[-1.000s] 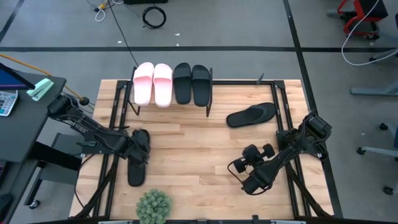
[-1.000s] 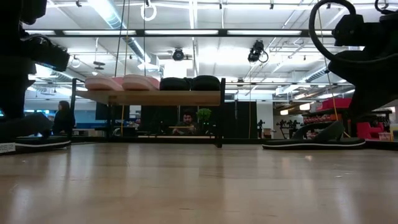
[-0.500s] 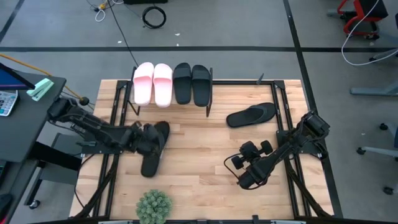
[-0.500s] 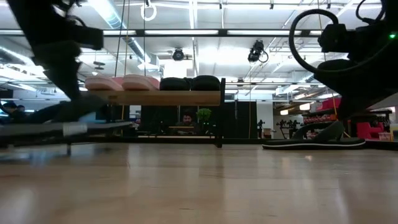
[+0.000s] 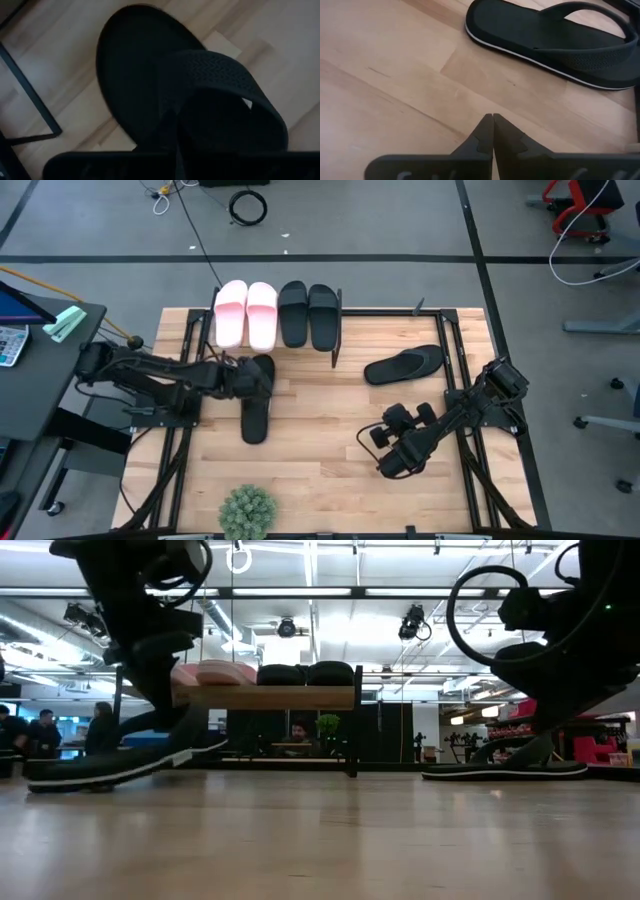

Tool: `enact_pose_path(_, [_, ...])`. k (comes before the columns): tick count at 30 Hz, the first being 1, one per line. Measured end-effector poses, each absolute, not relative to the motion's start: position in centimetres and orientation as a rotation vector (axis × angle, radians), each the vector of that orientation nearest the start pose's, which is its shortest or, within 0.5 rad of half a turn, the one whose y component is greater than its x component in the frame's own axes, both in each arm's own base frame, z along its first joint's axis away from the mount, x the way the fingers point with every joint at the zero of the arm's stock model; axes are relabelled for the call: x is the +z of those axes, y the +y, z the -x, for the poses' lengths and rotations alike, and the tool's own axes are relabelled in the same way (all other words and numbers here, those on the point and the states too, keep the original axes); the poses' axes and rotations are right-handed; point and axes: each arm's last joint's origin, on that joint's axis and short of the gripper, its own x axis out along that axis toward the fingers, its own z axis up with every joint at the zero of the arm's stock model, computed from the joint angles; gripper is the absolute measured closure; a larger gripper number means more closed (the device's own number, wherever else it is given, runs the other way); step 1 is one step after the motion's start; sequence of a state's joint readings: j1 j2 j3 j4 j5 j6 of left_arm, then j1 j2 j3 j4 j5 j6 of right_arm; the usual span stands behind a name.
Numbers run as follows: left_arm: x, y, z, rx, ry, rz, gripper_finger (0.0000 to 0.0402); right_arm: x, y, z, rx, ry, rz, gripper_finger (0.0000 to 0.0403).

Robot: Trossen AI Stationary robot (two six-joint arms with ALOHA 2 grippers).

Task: Pick and place slides into the shelf
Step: Put the left black slipper under the shelf

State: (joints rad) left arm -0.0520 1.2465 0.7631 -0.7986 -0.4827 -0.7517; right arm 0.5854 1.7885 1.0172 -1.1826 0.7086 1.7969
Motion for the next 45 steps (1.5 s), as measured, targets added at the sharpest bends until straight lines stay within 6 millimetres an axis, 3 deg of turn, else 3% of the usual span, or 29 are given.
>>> enact_pose_path(7, [20.3, 1.4, -20.8, 0.771, 1.069, 0.275, 0.0384, 14.9, 13.1, -23.1, -1.146, 0.849, -0.294, 0.0393])
enact_pose_path(16, [20.5, 2.0, -21.2, 0.755, 1.036, 0.262, 0.0303, 14.6, 13.5, -23.7, -1.070, 0.865, -0.296, 0.0393])
enact_pose_path(20, [20.4, 1.5, -21.2, 0.744, 1.033, 0.349, 0.0274, 14.6, 13.6, -23.9, -1.048, 0.865, -0.300, 0.0393])
enact_pose_path(23, [20.3, 0.5, -21.3, 0.630, 1.082, 0.412, 0.0269, 14.6, 13.6, -23.9, -1.046, 0.864, -0.302, 0.0393])
enact_pose_path(26, [20.3, -1.1, -21.3, 0.507, 1.124, 0.407, 0.0285, 14.6, 13.7, -23.9, -1.043, 0.863, -0.304, 0.0393])
enact_pose_path(34, [20.2, -5.6, -20.4, 0.264, 1.207, 0.363, 0.0393, 14.5, 14.2, -23.8, -1.021, 0.858, -0.307, 0.0393])
enact_pose_path(40, [20.1, -7.7, -19.8, 0.226, 1.220, 0.368, 0.0397, 14.5, 14.2, -23.8, -1.021, 0.858, -0.307, 0.0393])
enact_pose_path(45, [18.8, -9.2, -20.1, 0.246, 1.263, 0.378, 0.0396, 14.6, 14.2, -23.8, -1.022, 0.859, -0.305, 0.0393])
